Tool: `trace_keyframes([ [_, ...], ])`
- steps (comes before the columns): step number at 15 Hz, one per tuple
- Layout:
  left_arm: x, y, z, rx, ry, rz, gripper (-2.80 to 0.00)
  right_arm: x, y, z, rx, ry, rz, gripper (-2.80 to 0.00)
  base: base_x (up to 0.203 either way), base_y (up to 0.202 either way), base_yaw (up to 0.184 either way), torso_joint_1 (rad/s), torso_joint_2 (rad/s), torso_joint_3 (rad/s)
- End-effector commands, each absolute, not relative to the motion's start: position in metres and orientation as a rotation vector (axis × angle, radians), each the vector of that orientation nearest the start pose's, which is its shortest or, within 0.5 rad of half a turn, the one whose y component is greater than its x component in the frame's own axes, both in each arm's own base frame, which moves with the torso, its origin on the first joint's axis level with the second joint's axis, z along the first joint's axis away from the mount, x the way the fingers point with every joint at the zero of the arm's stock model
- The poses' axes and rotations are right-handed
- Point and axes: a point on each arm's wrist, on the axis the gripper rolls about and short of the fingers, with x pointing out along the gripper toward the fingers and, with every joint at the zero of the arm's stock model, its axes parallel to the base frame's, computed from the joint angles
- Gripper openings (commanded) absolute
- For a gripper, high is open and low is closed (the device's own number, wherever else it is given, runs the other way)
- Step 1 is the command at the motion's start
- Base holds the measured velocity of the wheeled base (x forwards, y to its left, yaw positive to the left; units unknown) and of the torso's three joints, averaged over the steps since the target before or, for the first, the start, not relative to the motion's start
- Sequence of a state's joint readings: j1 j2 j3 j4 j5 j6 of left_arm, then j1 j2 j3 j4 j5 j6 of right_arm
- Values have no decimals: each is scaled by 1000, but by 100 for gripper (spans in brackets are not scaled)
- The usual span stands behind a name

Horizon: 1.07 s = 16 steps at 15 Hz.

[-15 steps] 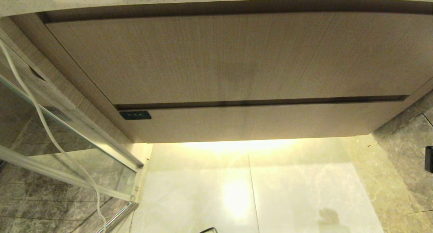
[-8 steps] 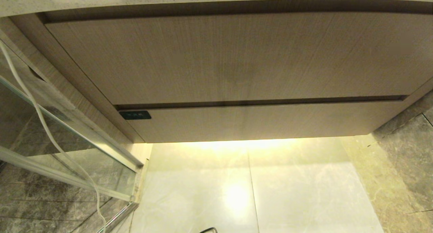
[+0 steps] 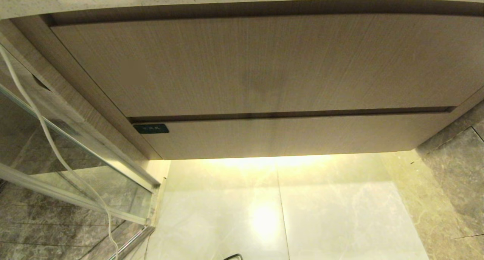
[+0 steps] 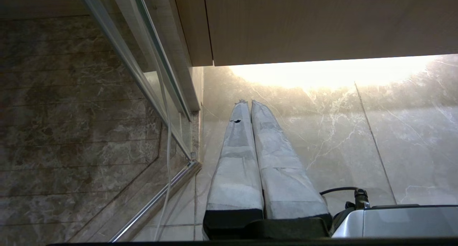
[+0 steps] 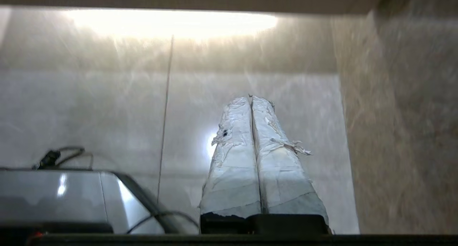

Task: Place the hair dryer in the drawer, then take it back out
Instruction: Pull open the drawer

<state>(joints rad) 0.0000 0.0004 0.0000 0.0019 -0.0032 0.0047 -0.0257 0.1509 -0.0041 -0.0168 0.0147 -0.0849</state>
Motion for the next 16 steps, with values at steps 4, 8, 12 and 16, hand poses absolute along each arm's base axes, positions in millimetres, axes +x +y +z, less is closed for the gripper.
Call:
trace_keyframes([
  [4, -23, 0, 75, 5, 5, -3, -280, -24, 0, 74, -65, 26, 20, -280, 0, 0, 0, 0, 0, 0],
  [8, -23, 0, 75, 5, 4, -3, -280, -23, 0, 76, -28, -4, 11, -280, 0, 0, 0, 0, 0, 0],
  [12, -23, 0, 75, 5, 6, -3, -280, -23, 0, 75, -28, -2, 11, -280, 0, 0, 0, 0, 0, 0],
  [16, -23, 0, 75, 5, 4, -3, -280, -25, 0, 78, -52, 20, 11, -280, 0, 0, 0, 0, 0, 0],
])
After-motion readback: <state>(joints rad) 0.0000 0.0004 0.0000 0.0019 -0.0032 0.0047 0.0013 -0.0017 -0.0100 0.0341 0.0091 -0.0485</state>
